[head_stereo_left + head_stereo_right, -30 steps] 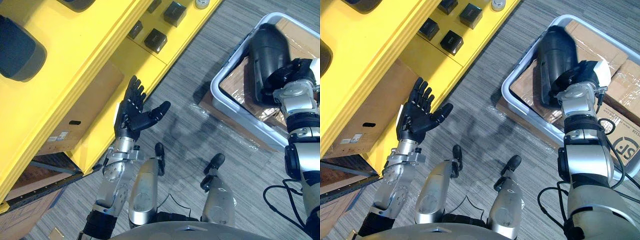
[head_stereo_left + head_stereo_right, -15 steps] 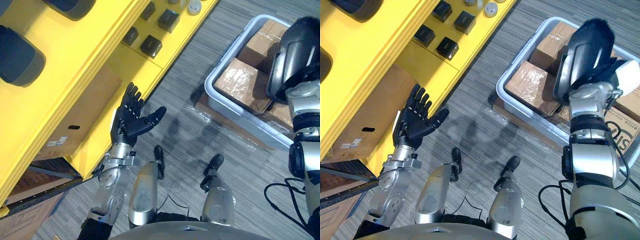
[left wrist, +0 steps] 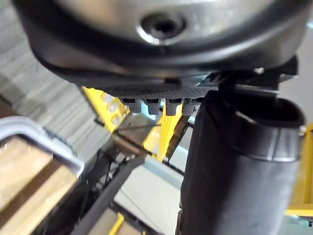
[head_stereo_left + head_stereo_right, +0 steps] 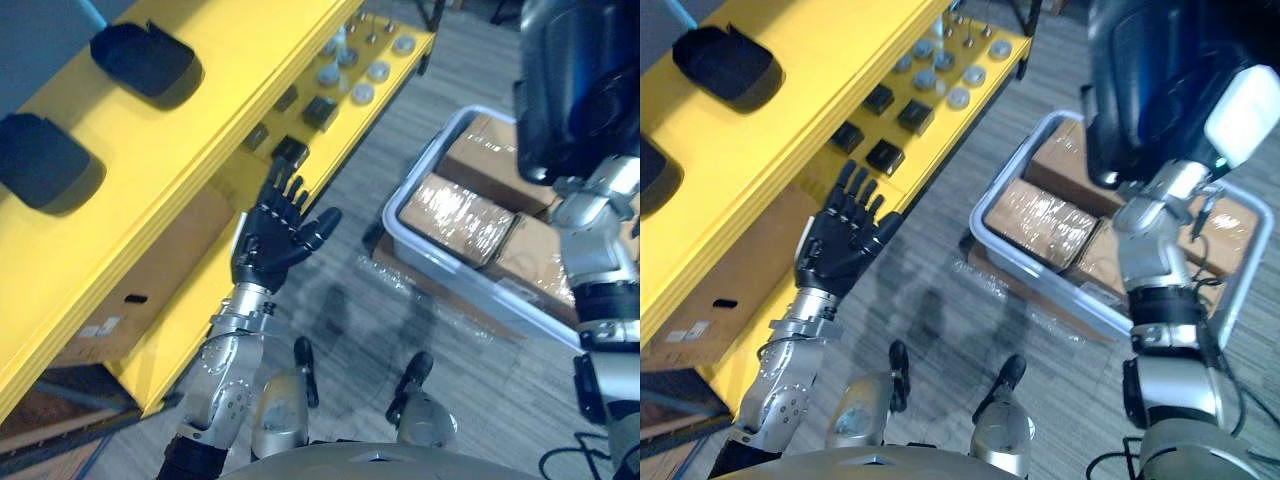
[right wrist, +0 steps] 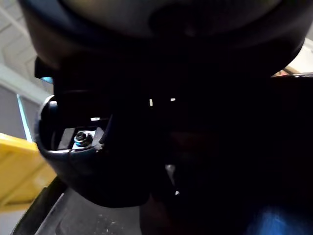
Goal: Walk over and take three plastic housings, then place them on the shelf
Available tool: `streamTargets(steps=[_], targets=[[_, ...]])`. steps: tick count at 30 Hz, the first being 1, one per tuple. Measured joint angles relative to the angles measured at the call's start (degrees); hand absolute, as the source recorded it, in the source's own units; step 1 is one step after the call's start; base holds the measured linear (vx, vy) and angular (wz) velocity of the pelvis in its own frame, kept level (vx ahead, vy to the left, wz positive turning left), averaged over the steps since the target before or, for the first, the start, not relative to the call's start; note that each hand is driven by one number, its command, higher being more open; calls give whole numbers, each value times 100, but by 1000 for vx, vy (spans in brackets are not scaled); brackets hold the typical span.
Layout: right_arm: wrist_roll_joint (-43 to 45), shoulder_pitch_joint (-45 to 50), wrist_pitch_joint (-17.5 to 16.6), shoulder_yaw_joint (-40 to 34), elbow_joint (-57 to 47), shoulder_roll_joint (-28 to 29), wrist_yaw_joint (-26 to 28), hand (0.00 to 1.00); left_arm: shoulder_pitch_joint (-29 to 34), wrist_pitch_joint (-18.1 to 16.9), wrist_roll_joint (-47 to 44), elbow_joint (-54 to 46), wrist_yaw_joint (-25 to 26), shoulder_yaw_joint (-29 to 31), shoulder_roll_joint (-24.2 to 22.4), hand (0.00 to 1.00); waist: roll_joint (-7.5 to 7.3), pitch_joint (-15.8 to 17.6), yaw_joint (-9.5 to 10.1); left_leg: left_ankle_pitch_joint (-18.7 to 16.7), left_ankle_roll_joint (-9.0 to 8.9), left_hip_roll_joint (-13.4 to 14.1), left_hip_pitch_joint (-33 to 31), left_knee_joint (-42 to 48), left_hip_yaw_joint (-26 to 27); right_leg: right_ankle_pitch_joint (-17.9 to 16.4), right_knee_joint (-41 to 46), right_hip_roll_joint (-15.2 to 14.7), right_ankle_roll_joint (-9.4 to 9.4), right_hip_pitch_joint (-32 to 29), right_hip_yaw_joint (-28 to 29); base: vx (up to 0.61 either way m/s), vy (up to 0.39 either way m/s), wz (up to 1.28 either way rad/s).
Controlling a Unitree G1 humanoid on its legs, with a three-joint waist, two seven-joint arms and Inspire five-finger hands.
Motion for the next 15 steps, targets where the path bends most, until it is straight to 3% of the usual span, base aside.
streamTargets(steps=[4, 10, 15], targets=[[-203, 434, -206, 14, -626, 754, 22, 0, -609, 376, -418, 497, 90, -423, -224, 100, -166, -309, -123, 9, -17, -31, 401, -270, 238, 18, -90, 6, 28, 164, 147, 61, 19, -25], [-411, 867, -507, 288, -1104, 1366, 86, 0, -903, 483, -757, 1028, 390, -415, -371, 100, -314, -527, -320, 8, -31, -54, 755, -451, 467, 20, -98, 9, 31, 278, 328, -5, 20, -19], [-407, 975, -816, 564, -1131, 1666, 276, 0, -929, 480, -699, 1150, 496, -467, -388, 100, -350, -700, -366, 18, -45, -79, 845, -531, 586, 43, -177, 12, 67, 290, 416, -41, 5, -13]])
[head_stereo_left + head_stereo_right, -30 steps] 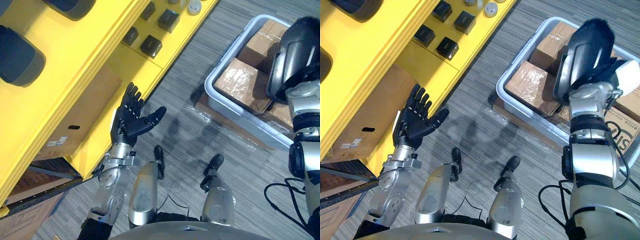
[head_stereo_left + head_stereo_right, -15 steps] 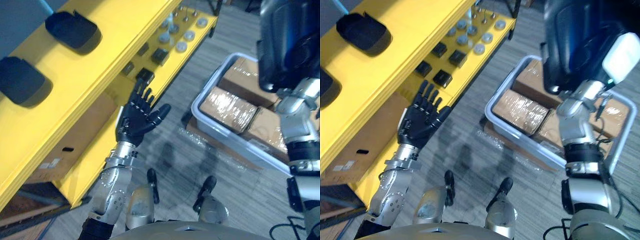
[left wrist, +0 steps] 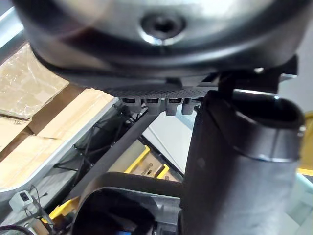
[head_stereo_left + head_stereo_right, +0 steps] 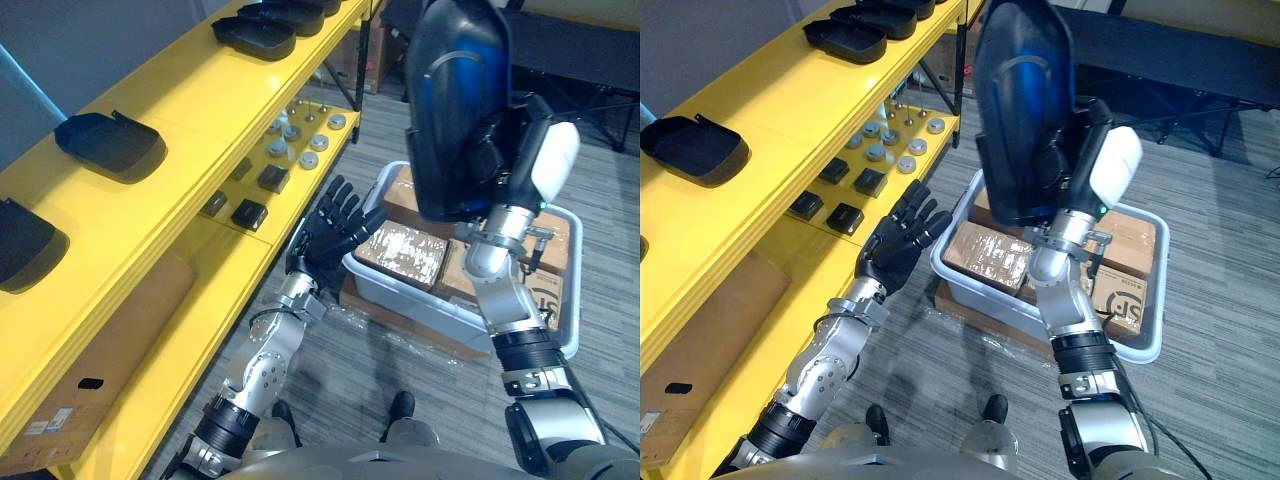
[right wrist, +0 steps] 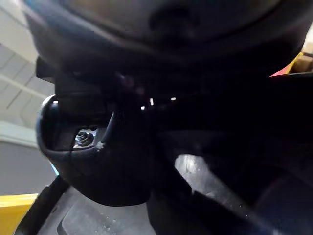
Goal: Walk over and take three plastic housings, then place them on the shelf
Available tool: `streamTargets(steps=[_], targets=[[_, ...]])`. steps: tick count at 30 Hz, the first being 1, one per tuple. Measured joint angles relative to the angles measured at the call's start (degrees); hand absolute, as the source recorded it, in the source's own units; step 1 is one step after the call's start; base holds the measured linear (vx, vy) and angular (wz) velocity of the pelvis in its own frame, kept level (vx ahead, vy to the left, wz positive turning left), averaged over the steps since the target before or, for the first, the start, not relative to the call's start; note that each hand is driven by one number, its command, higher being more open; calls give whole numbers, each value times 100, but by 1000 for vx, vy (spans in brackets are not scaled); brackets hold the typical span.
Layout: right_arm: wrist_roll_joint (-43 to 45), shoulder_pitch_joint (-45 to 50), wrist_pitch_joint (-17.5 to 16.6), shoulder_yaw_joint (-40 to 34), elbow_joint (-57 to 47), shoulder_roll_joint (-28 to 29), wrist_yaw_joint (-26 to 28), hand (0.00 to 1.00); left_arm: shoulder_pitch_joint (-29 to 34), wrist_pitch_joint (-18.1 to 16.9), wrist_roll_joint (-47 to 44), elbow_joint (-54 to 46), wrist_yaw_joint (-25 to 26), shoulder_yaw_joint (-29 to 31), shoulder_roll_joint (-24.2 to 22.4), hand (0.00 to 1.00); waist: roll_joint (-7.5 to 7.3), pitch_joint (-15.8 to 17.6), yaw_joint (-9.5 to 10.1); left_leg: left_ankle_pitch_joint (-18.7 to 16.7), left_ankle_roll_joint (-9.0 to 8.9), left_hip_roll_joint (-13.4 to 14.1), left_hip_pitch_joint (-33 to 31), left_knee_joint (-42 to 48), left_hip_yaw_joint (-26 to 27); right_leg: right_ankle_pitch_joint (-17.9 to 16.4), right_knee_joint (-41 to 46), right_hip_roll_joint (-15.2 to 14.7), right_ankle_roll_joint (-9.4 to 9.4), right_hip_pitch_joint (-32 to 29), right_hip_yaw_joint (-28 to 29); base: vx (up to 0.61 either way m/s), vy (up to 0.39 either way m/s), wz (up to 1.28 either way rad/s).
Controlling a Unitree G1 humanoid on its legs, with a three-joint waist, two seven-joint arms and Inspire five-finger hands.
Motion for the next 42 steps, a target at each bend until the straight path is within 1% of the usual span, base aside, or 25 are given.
streamTargets(steps=[3, 6, 10, 13, 16, 19, 22, 27, 28, 31, 35, 36, 40, 42], targets=[[5, 299, -156, 132, -167, 152, 159, 0, -65, -38, 45, 147, -2, -89, -54, 100, -15, -135, -1, 7, -2, -8, 22, -19, 24, 6, -10, 0, 7, 5, 9, -3, 4, -2], [4, 369, -207, 369, -167, 231, 322, 0, -197, -44, 43, 294, -6, -120, -52, 100, -79, -220, -26, 24, -8, -20, 96, -94, 69, 8, -10, 0, 10, 4, 62, -9, 14, -10], [6, 402, -363, 489, -167, 384, 404, 0, -263, -50, 34, 341, -80, -167, -54, 100, -168, -293, -29, 25, -8, -26, 98, -107, 73, 11, -12, 1, 12, -4, 67, -2, 3, -1], [5, 404, -463, 666, -166, 405, 460, 0, -270, -128, 11, 341, -85, -170, -54, 100, -200, -326, -29, 29, -9, -29, 102, -104, 74, 13, -12, 0, 12, 1, 67, 0, 0, 0], [7, 415, -552, 809, -165, 561, 554, 0, -365, -140, 27, 341, -71, -171, -53, 100, -214, -368, -17, 29, -9, -31, 105, -111, 65, 14, -11, -1, 11, 10, 59, 0, 0, 0], [3, 505, -613, 927, -165, 595, 612, 0, -367, -154, 95, 342, 71, -187, -51, 100, -238, -456, -15, 29, -9, -34, 111, -125, 51, 14, -12, -1, 11, 23, 45, 0, 0, 0], [8, 521, -626, 1054, -165, 609, 693, 0, -366, -323, 189, 344, 321, -190, -52, 100, -272, -479, -19, 29, -9, -39, 151, -137, 56, 14, -11, -5, 10, 54, 45, 0, 0, 0], [113, 557, -642, 1153, -165, 770, 819, 0, -366, -686, 58, 371, 524, -154, -65, 100, -306, -521, -19, 43, -11, -56, 259, -234, 83, 13, -11, -4, 10, 98, 57, -5, 6, -2], [135, 557, -643, 1188, -163, 797, 832, 0, -367, -801, -81, 375, 568, -130, -85, 0, -321, -533, -23, 55, -14, -63, 280, -268, 96, 12, -12, -4, 9, 97, 63, -11, 13, -5], [237, 560, -648, 1264, -160, 836, 839, 0, -367, -1031, -303, 421, 679, 19, -271, 0, -344, -552, -32, 85, -11, -73, 292, -310, 100, 12, -11, -4, 8, 88, 64, 0, 0, 0], [241, 562, -648, 1261, -141, 949, 843, 0, -367, -1177, -465, 464, 726, 58, -302, 0, -346, -553, -38, 89, -13, -75, 297, -312, 109, 11, -11, -4, 8, 85, 68, 0, 0, 0], [257, 566, -648, 1267, -141, 988, 844, 0, -367, -1270, -477, 509, 728, 53, -304, 0, -351, -556, -40, 89, -13, -76, 308, -319, 122, 11, -12, -4, 8, 85, 76, 13, 14, -4], [281, 633, -647, 1319, -142, 1017, 826, 0, -368, -1322, -497, 621, 725, 62, -305, 0, -374, -584, -33, 97, -15, -96, 395, -401, 192, 11, -12, -3, 8, 87, 142, 16, 19, -7], [262, 671, -705, 1416, -154, 1030, 798, 0, -370, -1322, -498, 745, 756, 147, -320, 0, -402, -617, -97, 97, -15, -99, 398, -407, 203, 11, -14, -5, 8, 81, 147, 7, 10, -3]])
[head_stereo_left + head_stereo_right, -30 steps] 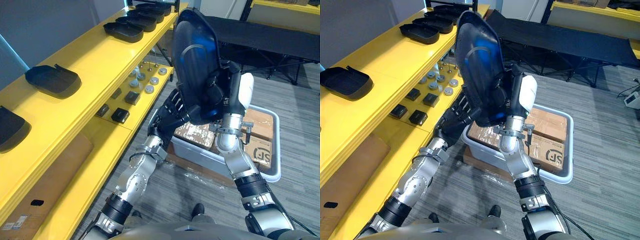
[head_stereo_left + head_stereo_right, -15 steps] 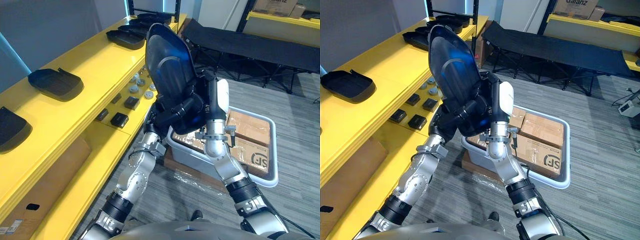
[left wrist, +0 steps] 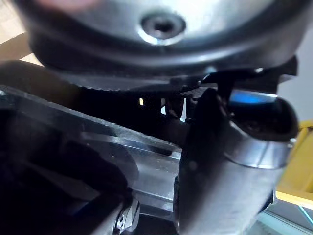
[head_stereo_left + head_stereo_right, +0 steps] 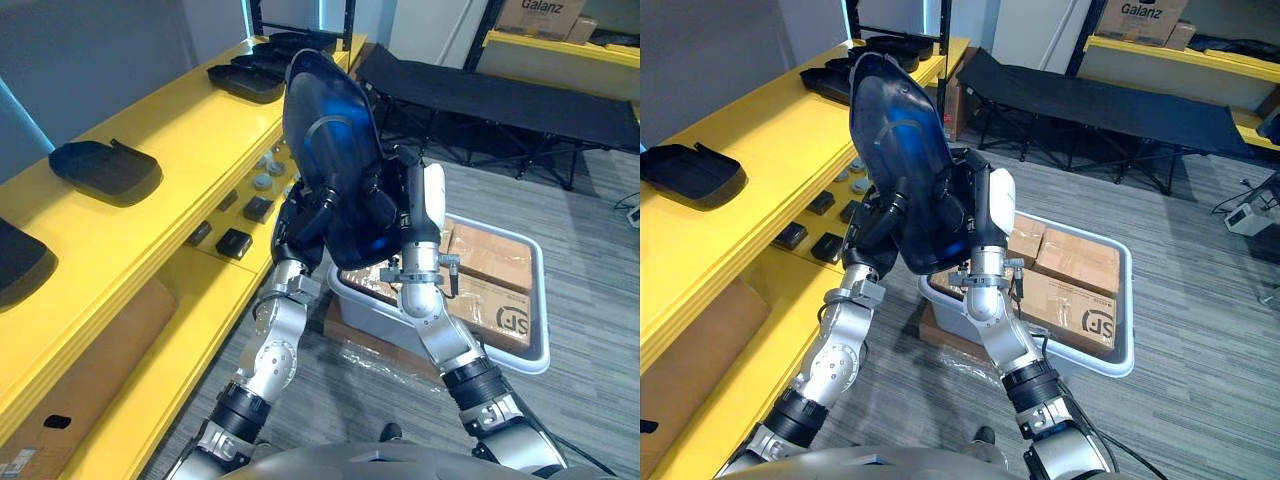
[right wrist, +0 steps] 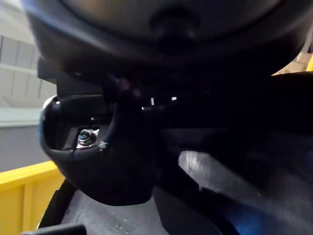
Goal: Walk over and take three plastic housings, then place them on the shelf
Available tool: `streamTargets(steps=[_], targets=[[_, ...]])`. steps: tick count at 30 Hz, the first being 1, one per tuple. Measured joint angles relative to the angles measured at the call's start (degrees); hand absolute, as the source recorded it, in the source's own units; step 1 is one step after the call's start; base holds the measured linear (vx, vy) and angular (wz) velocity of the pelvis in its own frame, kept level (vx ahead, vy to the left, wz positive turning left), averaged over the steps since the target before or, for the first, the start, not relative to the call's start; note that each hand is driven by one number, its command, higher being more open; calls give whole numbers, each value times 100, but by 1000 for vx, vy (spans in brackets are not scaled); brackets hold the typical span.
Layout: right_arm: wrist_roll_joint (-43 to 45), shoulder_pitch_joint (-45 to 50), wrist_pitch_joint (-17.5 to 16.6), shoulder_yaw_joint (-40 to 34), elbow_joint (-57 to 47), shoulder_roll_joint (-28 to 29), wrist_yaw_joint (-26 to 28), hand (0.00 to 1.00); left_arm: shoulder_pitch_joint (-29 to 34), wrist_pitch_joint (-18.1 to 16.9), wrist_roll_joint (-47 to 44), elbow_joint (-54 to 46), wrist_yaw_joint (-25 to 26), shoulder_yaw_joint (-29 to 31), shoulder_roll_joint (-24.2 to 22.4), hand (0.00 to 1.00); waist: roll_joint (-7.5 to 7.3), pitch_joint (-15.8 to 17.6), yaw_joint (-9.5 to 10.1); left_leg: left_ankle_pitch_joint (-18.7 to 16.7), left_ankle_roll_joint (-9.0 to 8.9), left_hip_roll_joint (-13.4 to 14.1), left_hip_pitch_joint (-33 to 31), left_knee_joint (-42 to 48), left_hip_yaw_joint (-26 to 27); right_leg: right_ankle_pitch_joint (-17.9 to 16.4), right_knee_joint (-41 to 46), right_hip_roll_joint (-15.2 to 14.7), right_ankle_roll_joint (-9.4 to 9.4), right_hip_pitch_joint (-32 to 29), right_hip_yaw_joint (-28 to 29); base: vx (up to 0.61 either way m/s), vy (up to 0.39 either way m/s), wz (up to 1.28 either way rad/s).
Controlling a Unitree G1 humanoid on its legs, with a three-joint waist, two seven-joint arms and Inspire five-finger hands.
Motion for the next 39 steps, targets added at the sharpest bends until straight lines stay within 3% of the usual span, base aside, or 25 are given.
streamTargets(steps=[12, 13, 18, 24, 29, 33, 39], targets=[[60, 401, -74, 152, -314, 124, -6, 0, -15, 25, -228, 266, -421, 97, 115, 0, -66, -59, -82, -18, -3, -4, 9, 24, 20, -12, -1, -5, -18, 2, 4, 0, 0, 0], [60, 416, -74, 169, -368, 120, -6, 100, -15, -7, -285, 266, -503, 97, 146, 0, -66, -59, -83, -18, -3, -4, 9, 25, 20, -13, -1, -5, -19, 2, 4, 0, 0, 0], [60, 448, -100, 226, -522, 119, 44, 100, -14, -103, -469, 271, -592, 103, 186, 0, -66, -59, -76, -36, -6, -4, 8, 47, 18, -16, 1, -11, -22, 9, 2, 0, 0, 0], [878, 476, -301, 214, -802, 122, 509, 100, -14, -190, -683, 269, -465, 179, 144, 0, -66, -59, -97, -72, -2, 2, -4, 109, 19, -21, 3, -18, -29, 18, 0, 0, 0, 0], [1326, 566, -115, 198, -863, 125, 719, 100, -12, -181, -493, 254, -107, 178, 76, 0, -72, -62, -64, -72, -2, 3, 4, 109, 4, -22, 10, -18, -29, 38, -13, 0, 0, 1], [1608, 824, 204, 114, -776, 126, 966, 100, 28, -217, 859, -43, 922, 221, -201, 0, -72, -62, -56, -72, -2, 3, 24, 106, -2, -24, 10, -17, -31, 60, -19, 0, 0, -1], [3702, 1484, 43, 52, -791, 129, 2490, 100, 177, -227, 3758, -425, 2859, 936, -422, 0, -72, -62, -123, -86, -26, 58, 116, 72, 27, -63, 17, 44, -78, 118, -9, 1, 0, -2]])
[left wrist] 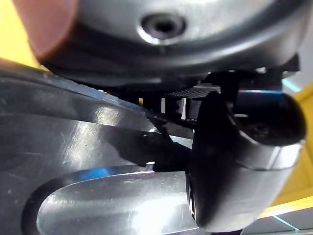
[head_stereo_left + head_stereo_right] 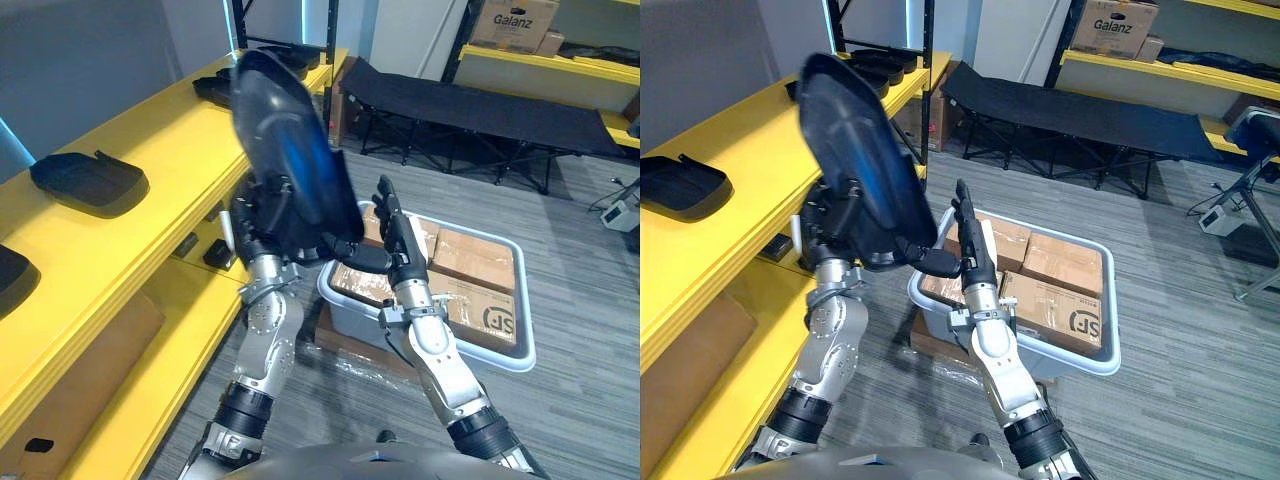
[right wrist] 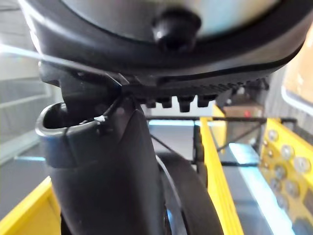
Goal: Walk over and take three plastic housings, then place them on the shelf
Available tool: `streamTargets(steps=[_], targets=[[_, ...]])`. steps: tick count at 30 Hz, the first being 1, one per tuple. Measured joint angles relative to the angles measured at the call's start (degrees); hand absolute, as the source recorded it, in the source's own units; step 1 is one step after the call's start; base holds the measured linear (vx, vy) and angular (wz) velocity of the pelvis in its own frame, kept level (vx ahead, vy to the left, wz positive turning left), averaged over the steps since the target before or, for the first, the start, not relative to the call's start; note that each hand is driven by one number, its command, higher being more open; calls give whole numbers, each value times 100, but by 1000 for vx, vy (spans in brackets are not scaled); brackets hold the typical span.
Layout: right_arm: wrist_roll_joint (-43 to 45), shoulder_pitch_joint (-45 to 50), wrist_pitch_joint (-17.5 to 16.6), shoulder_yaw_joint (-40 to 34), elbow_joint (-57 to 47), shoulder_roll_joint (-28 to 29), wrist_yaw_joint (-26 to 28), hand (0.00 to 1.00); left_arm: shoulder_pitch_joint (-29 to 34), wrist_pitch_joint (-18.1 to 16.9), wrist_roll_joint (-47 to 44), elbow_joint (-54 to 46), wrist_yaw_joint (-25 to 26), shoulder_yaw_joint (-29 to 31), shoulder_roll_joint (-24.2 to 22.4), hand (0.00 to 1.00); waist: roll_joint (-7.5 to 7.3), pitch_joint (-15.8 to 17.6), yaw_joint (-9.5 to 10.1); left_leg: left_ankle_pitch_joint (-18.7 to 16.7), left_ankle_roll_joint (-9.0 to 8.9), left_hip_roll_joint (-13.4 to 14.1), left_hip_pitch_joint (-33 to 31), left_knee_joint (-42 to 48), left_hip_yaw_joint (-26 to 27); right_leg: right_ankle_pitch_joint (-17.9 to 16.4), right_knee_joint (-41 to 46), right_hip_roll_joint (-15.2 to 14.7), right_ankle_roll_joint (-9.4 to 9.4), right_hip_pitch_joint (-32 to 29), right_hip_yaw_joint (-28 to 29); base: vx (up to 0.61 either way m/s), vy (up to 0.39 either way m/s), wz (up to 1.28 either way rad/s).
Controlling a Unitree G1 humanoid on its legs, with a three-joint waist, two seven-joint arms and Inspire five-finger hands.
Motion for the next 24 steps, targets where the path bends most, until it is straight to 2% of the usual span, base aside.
streamTargets(steps=[3, 6, 8, 9, 12, 15, 17, 19, 22, 24], targets=[[992, 195, -320, -36, -180, 3, 779, 100, 274, -14, 927, -122, 727, 457, 5, 0, 0, 0, 35, 32, -32, 37, 32, -61, -3, -17, 0, 54, -23, 1, 2, 0, 0, 0], [1252, 245, -384, -181, -542, 3, 1594, 100, 502, -8, 1566, -131, 1233, 694, 14, 0, -14, -8, 59, 30, -35, 39, 31, -62, -3, -21, 0, 56, -30, 2, 6, 0, 0, 0], [1391, 268, -447, -195, -726, 3, 1969, 100, 538, 38, 1858, -131, 1416, 747, 16, 0, -35, -12, 69, 29, -36, 39, 30, -63, -3, -24, 0, 55, -33, 1, 7, 0, 0, 0], [1680, 306, -478, -194, -908, -3, 2351, 100, 537, 44, 2110, -134, 1519, 788, 30, 0, -56, -20, 65, 28, -37, 39, 29, -64, -1, -27, -1, 56, -37, -1, 9, 0, 0, 0], [2157, 483, -496, -212, -1258, -8, 2771, 100, 537, 42, 2387, -141, 1575, 813, 47, 0, -86, -40, 42, 20, -39, 39, 31, -64, 18, -31, -2, 56, -39, -11, 21, 7, 7, -2], [2319, 676, -490, -308, -1292, 8, 2726, 100, 541, 4, 2381, -100, 1562, 976, 45, 0, -94, -46, 11, -1, -48, 39, 59, -65, 109, -32, -2, 61, -38, -44, 109, 7, 16, -13], [2306, 976, -412, -493, -1293, 59, 2511, 100, 596, -191, 2351, -101, 1505, 1102, 36, 0, -92, -45, -18, -12, -47, 38, 49, -66, 159, -33, -2, 64, -37, -91, 159, 13, 15, -14], [2288, 1492, -179, -849, -1272, 156, 2194, 100, 858, -635, 2144, -185, 1369, 1251, 33, 0, -63, -43, -101, -30, -52, 37, 29, -68, 182, -36, -7, 64, -33, -122, 168, 32, 15, -6], [2269, 2061, -119, -1276, -1183, 256, 1948, 100, 1380, -846, 1731, -711, 1071, 1214, 11, 0, 4, -43, -123, -45, -60, 36, -24, -62, 255, -39, -10, 71, -16, -219, 242, 41, 15, -10], [2234, 2177, -118, -1391, -1128, 269, 1813, 100, 1573, -855, 1526, -943, 882, 1220, 30, 0, 59, -30, -135, -47, -63, 37, -19, -62, 268, -36, -14, 75, -13, -221, 265, 14, 3, -5]])
